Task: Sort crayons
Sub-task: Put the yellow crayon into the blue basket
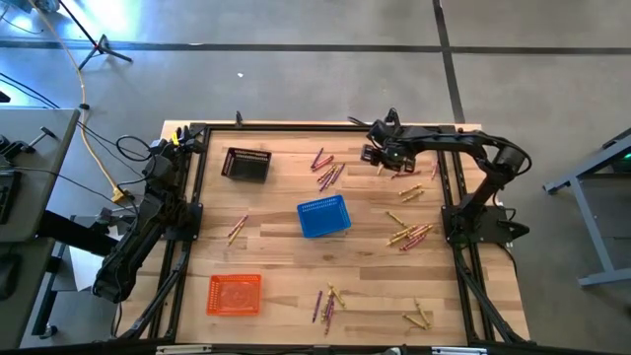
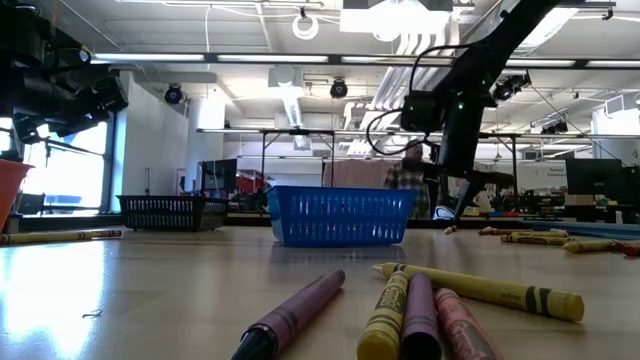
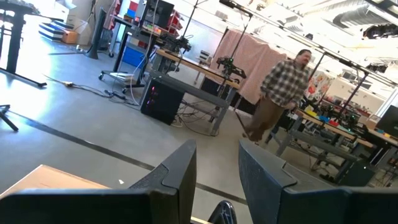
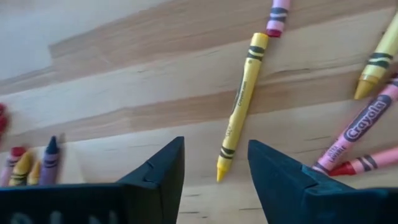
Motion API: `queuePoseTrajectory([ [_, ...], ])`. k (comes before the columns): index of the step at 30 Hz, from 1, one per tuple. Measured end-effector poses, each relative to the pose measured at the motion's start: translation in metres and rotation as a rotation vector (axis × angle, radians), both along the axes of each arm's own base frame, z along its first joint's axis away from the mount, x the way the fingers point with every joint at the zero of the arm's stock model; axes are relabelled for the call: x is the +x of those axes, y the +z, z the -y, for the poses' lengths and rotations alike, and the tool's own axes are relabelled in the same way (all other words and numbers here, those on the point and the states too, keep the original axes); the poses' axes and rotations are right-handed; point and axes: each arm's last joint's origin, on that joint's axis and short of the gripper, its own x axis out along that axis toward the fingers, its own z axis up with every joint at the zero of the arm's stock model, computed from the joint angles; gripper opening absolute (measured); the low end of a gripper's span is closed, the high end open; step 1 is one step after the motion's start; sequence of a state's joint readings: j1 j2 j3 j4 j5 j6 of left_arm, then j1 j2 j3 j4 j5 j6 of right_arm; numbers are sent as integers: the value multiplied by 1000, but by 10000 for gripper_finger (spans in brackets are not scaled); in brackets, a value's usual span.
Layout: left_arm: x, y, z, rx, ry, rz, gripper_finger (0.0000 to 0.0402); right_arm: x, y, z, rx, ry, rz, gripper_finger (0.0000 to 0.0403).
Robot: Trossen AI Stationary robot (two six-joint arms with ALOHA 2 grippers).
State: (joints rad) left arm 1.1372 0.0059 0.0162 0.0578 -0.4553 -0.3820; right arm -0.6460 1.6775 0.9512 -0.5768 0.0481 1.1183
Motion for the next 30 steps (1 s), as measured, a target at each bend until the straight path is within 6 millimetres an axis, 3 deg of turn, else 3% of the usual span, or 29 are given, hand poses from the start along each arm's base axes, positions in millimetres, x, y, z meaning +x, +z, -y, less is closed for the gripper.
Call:
queuePoseTrajectory([
  [20, 0, 0, 0, 0, 0, 0, 104, 3, -21, 3, 33, 18, -69, 149],
  [24, 0, 0, 0, 0, 0, 0, 104, 3, -22, 2, 36, 15, -77, 113],
  [30, 0, 0, 0, 0, 0, 0, 104, 3, -22, 3, 35, 18, -68, 22],
])
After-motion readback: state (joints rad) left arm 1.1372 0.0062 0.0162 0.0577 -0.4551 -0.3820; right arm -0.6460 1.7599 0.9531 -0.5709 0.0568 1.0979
